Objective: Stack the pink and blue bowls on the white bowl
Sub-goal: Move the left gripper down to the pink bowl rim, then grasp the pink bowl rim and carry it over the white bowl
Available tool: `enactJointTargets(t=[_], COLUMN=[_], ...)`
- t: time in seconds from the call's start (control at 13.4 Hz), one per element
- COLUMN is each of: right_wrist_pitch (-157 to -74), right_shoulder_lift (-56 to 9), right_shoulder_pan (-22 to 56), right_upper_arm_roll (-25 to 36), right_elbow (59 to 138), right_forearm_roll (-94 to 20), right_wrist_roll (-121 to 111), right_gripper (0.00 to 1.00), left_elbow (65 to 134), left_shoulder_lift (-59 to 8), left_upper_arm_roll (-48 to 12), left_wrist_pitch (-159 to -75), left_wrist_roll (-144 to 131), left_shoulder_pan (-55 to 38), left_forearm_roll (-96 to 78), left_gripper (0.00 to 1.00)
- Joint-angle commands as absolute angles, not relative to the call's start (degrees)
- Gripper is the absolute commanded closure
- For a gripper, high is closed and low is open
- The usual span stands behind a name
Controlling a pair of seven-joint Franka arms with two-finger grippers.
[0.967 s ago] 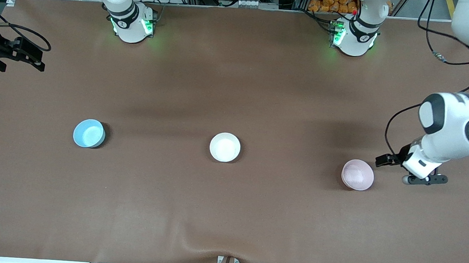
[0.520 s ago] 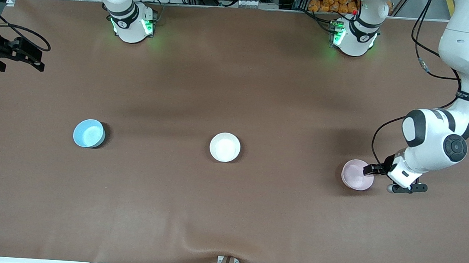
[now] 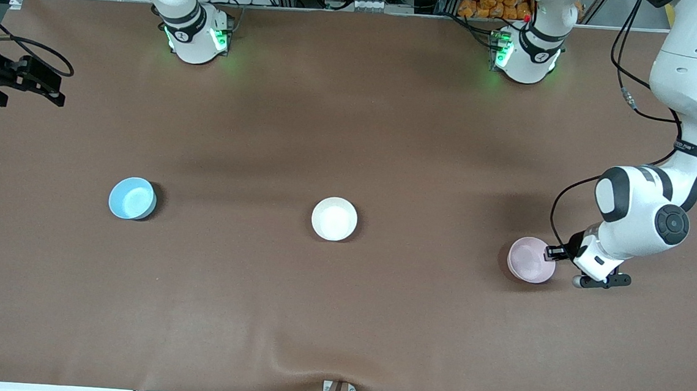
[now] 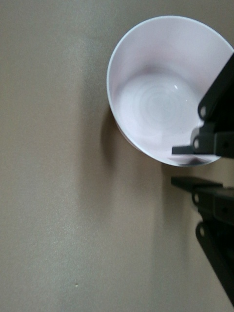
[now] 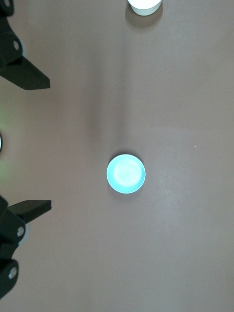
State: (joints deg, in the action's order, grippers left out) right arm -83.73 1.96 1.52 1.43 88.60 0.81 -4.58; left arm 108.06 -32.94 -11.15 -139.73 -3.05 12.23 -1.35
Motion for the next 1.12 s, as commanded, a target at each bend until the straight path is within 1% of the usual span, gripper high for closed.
enactJointTargets(t=[0.0,0.07,0.22,0.37,0.59,0.67,0.89,1.04], right_wrist_pitch=[-82.53,-82.53,-82.44,-82.53,-82.53,-82.44,-82.44,-82.44], right_shoulder_lift=[1.23,1.23,1.23,1.23,1.14,1.14,1.14,1.14], right_shoulder_pan=[0.79,0.88,0.88,0.79,0.88,0.79,0.88,0.88], right_upper_arm_roll=[1.23,1.23,1.23,1.23,1.23,1.23,1.23,1.23], right_elbow=[87.28,87.19,87.19,87.19,87.19,87.19,87.19,87.19], right_forearm_roll=[-0.18,-0.18,-0.18,-0.18,-0.26,-0.35,-0.35,-0.26], right_wrist_roll=[-4.66,-4.66,-4.66,-4.66,-4.66,-4.66,-4.57,-4.57], right_gripper=[0.0,0.0,0.0,0.0,0.0,0.0,0.0,0.0], left_elbow=[107.67,107.84,107.32,107.23,105.57,104.08,96.18,90.12], left_shoulder_lift=[-32.18,-30.78,-27.96,-25.32,-25.84,-26.8,-31.45,-36.54], left_upper_arm_roll=[-11.86,-13.34,-17.03,-22.12,-30.38,-32.06,-31.47,-30.68], left_wrist_pitch=[-139.4,-138.35,-132.74,-129.91,-129.73,-129.73,-129.73,-129.73], left_wrist_roll=[-1.59,-0.28,0.26,-0.26,-9.89,-15.76,-33.87,-40.76], left_shoulder_pan=[11.95,12.13,12.13,12.13,11.17,8.81,-4.53,-10.96], left_forearm_roll=[-2.46,-2.46,-2.55,-2.72,-2.81,-2.73,-2.02,-1.93], left_gripper=[1.0,1.0,1.0,1.0,1.0,1.0,1.0,1.0])
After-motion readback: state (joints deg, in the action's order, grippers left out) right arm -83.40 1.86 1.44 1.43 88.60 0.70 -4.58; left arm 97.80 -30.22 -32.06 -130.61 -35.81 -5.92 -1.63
